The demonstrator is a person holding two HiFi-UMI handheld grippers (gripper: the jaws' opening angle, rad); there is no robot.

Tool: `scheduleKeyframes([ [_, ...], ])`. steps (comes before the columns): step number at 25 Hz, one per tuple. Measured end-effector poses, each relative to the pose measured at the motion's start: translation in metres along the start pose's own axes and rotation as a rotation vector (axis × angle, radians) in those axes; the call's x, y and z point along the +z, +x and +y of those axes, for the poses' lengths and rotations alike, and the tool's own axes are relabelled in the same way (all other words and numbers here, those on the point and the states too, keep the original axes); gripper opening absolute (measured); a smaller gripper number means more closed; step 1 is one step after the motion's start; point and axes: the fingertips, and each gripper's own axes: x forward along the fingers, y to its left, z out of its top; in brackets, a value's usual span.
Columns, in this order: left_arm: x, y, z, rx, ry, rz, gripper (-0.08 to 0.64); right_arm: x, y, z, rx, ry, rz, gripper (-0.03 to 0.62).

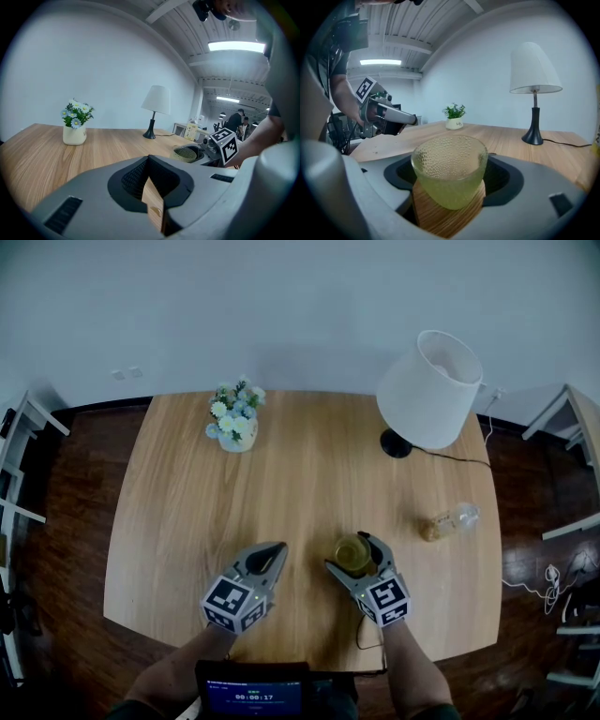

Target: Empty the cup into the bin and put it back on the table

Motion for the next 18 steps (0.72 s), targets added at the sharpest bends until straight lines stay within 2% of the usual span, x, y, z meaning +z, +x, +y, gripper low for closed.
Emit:
scheduleKeyframes([
  [6,0.007,-0.013,-0.005,0.015,0.004,-0.042,-0.010,0.013,-0.008,0.014,0.039,-0.023,-0.027,0.400],
  [18,0.051,-0.061,-0.030,-0.002,0.024,-0.158,-0.009,0.067,-0.047,0.055,0.088,-0.096,-0.041,0.400],
])
